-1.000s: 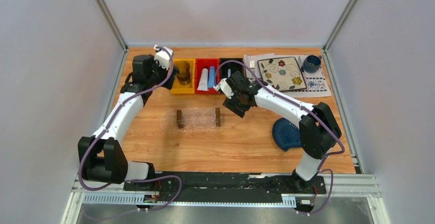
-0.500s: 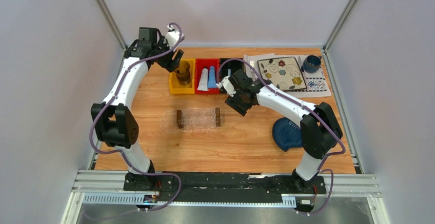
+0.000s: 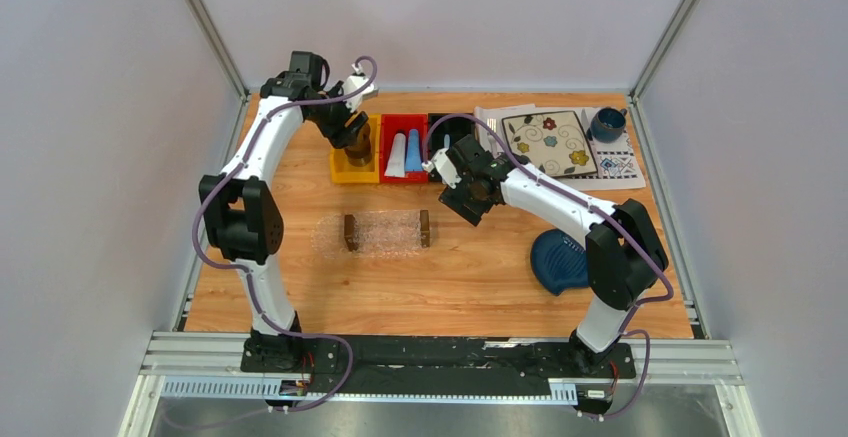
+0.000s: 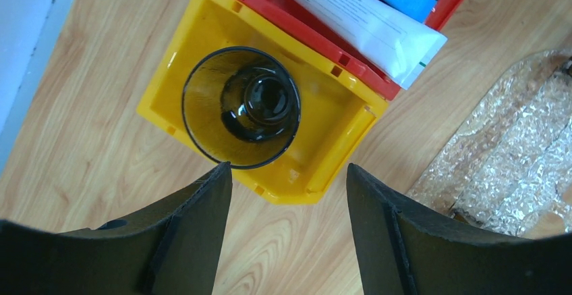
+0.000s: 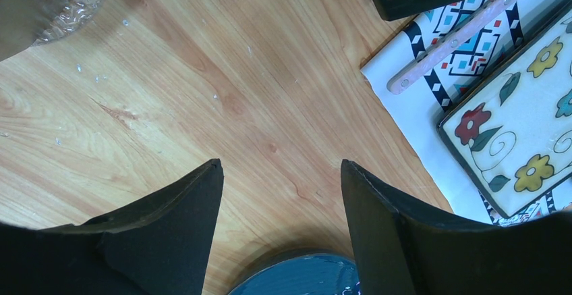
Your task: Prepare toiletry sets of a toothbrush and toothpaste on the tray
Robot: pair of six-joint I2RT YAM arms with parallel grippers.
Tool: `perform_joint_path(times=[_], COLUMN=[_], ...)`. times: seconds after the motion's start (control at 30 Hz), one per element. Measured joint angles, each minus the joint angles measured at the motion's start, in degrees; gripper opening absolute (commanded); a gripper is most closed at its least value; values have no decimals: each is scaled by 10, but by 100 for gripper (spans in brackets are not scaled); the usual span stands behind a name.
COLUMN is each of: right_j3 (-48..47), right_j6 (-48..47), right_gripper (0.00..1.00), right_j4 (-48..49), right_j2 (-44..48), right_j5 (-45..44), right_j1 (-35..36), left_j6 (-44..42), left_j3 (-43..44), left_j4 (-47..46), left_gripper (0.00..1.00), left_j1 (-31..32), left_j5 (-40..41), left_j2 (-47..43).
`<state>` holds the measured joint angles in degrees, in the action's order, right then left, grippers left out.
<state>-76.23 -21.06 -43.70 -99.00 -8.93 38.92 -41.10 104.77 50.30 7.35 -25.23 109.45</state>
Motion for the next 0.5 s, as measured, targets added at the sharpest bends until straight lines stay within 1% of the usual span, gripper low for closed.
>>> perform_joint_path(times=[0.23, 0.5], right_j3=[0, 1], right_j6=[-3, -5], right_gripper=[70, 70], right_j4=[-1, -2], right_j2=[0, 0], right_j5=[2, 9], right_j1=[-2, -8], left_j6=[-53, -85], left_j3=[44, 56], left_j4=[37, 47], left_gripper=[71, 68], left_j1=[9, 16], left_j5=[-1, 7], left_j2=[46, 83])
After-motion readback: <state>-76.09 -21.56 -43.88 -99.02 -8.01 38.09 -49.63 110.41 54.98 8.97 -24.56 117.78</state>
